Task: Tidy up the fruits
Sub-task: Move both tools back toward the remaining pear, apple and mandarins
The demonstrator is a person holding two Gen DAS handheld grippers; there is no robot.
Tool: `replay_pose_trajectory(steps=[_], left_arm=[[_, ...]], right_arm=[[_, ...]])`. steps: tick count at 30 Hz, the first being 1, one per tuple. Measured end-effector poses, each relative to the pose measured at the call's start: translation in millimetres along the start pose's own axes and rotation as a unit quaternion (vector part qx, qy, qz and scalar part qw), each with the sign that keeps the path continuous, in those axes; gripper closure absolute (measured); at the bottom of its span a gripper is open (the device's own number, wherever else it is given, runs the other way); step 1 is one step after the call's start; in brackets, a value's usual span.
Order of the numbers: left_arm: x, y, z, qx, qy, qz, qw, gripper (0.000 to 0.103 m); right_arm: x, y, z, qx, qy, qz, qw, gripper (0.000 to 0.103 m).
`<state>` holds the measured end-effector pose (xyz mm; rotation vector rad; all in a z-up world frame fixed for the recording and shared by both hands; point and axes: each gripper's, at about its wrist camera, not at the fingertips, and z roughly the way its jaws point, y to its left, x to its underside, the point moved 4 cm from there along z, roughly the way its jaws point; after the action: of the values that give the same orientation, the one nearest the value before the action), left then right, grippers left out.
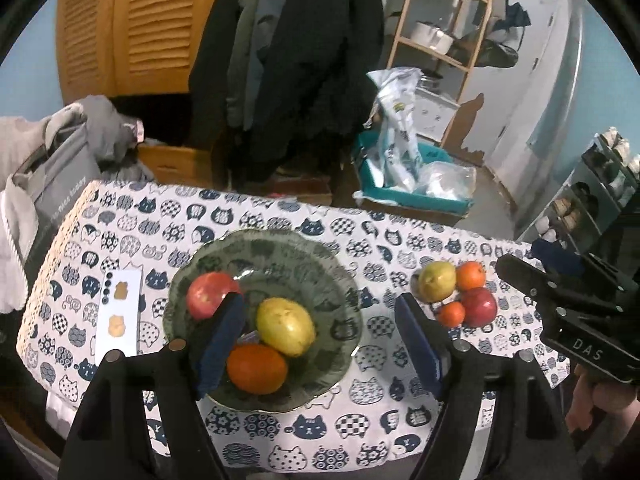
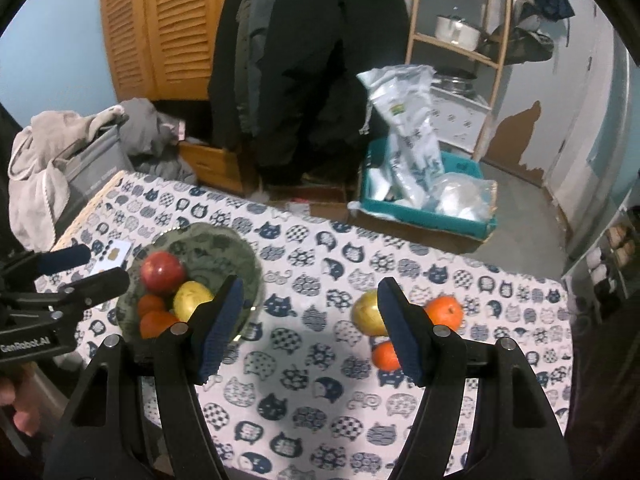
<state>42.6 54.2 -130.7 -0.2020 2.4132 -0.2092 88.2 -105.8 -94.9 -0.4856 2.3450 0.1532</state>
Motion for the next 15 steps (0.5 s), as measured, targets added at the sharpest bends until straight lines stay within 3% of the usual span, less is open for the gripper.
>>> replay_pose_trajectory(steps=[15], left_arm=[[-14.4,-40.6,-14.9,0.021,-0.029,0.018,0.9992,0.022]], right_arm=[[2.6,-54.9,-41.6,0.037,-0.038,0.029,0.998,0.025]])
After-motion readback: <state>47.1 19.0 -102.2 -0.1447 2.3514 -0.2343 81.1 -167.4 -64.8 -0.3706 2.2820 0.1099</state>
